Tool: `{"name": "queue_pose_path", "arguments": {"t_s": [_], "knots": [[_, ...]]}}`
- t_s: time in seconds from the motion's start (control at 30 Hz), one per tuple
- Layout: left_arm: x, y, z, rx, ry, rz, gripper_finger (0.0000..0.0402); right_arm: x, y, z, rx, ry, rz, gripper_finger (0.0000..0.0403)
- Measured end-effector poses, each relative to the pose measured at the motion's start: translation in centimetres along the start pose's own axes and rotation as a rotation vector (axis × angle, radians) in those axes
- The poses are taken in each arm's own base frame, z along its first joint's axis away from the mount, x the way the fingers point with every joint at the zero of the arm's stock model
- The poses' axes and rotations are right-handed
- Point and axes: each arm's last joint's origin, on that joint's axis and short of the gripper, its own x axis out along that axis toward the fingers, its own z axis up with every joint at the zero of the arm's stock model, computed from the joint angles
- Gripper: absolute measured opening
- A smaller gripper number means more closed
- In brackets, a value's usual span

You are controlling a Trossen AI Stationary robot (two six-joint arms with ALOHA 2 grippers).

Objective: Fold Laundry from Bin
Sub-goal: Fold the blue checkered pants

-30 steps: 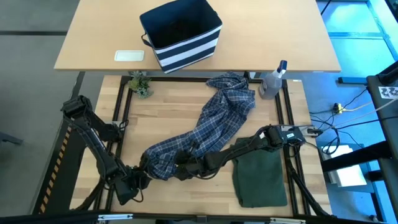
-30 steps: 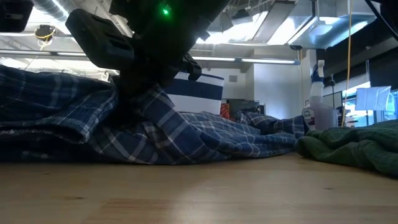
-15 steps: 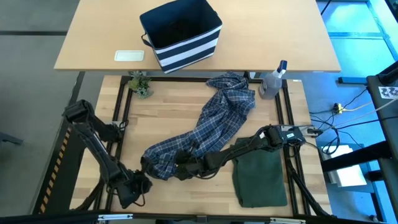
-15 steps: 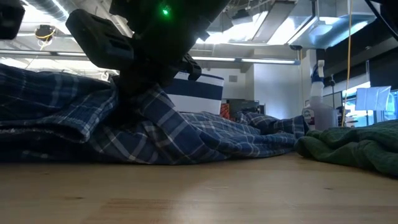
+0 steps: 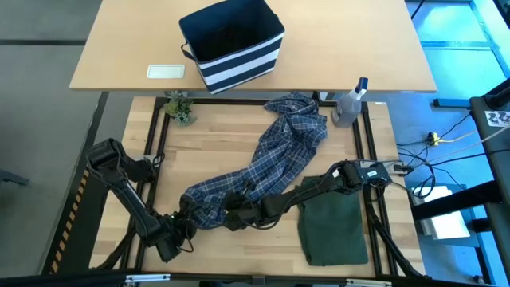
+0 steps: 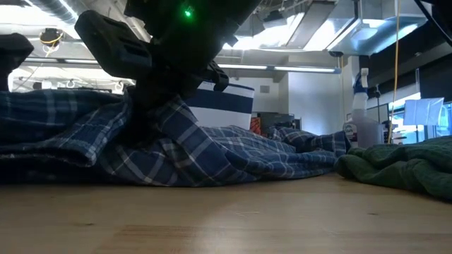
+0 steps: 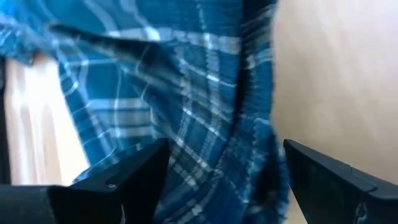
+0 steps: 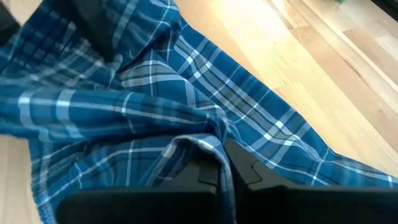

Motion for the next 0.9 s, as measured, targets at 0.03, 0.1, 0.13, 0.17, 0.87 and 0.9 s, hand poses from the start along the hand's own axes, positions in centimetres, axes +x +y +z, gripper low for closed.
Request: {"name": "queue_pose_path", "arguments": {"t_s": [0.03,0.1,0.13,0.17,0.87,0.9], "knots": [[0.0,0.1,-0.1,0.000,0.007,0.011,0.0306,0.0,0.0,0.0,0.000,0.000,0.000,0.0000],[0.0,0.3,-0.3,-0.005,0.018,0.031,0.0305,0.0,0.0,0.0,0.000,0.000,0.000,0.0000],[0.0,0.4,-0.4,-0.006,0.023,0.043,0.0304,0.0,0.0,0.0,0.000,0.000,0.000,0.0000],[0.0,0.4,-0.4,-0.009,0.027,0.052,0.0301,0.0,0.0,0.0,0.000,0.000,0.000,0.0000],[-0.7,1.0,0.0,0.022,0.032,0.109,0.0007,-0.5,0.6,-1.0,-0.110,0.104,0.110,0.0000],[-1.1,1.0,0.4,0.023,0.037,0.097,0.0007,-0.6,0.7,-1.1,-0.132,0.124,0.126,0.0000]]}}
